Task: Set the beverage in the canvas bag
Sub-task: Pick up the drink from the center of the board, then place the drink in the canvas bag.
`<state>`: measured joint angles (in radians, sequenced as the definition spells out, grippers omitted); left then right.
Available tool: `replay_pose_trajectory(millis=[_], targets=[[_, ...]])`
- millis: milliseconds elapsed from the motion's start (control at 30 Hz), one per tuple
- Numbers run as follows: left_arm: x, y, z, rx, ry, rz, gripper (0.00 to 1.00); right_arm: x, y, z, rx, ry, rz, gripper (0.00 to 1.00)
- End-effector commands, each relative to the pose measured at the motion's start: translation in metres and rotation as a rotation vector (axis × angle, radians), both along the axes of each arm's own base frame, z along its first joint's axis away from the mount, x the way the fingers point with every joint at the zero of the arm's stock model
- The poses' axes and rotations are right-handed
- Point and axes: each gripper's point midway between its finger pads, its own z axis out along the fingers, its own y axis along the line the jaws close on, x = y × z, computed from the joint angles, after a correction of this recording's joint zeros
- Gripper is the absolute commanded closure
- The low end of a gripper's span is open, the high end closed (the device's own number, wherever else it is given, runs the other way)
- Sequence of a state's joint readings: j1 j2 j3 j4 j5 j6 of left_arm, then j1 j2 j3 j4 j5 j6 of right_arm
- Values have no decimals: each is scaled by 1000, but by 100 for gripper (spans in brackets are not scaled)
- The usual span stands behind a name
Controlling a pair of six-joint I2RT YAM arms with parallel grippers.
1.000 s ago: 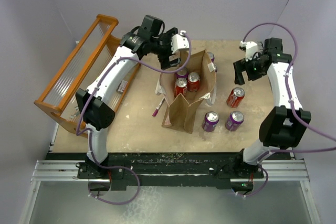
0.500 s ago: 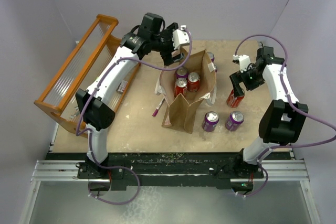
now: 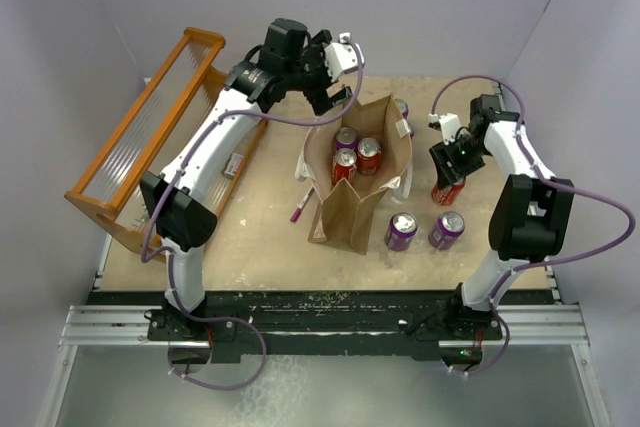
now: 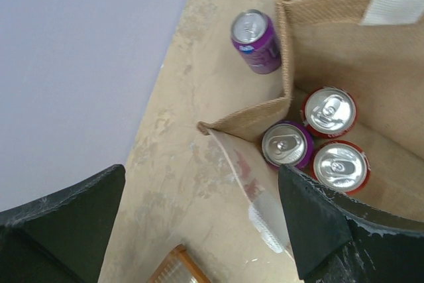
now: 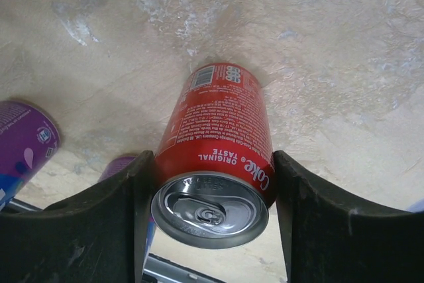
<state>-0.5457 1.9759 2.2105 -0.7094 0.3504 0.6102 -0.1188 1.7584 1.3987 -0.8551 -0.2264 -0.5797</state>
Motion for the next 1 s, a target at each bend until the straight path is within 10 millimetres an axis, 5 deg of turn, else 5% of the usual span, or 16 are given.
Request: replay_pose_trajectory(millis=[0,167,300,533,667,833,967], targets=[[12,22,46,-117,-75,205,1,11,3,43,10,-102,-14,72],[18,44,36,-252,76,374,1,33,15,133,76,-322,-54,100],[4,46,27,-318,200,384,1,38,36,216,147,-499,-32,100],[-32,46,-10,-320,367,362,8,17,99,313,299,-699,99,100],[-51,47,-25,-311,436,343,12,-2,150,326,425,-682,250,100],[-70,49,-32,-317,485,319,15,-16,207,302,472,-590,409,100],[-78,55,-27,-333,473,317,17,-10,231,278,470,-512,452,100]])
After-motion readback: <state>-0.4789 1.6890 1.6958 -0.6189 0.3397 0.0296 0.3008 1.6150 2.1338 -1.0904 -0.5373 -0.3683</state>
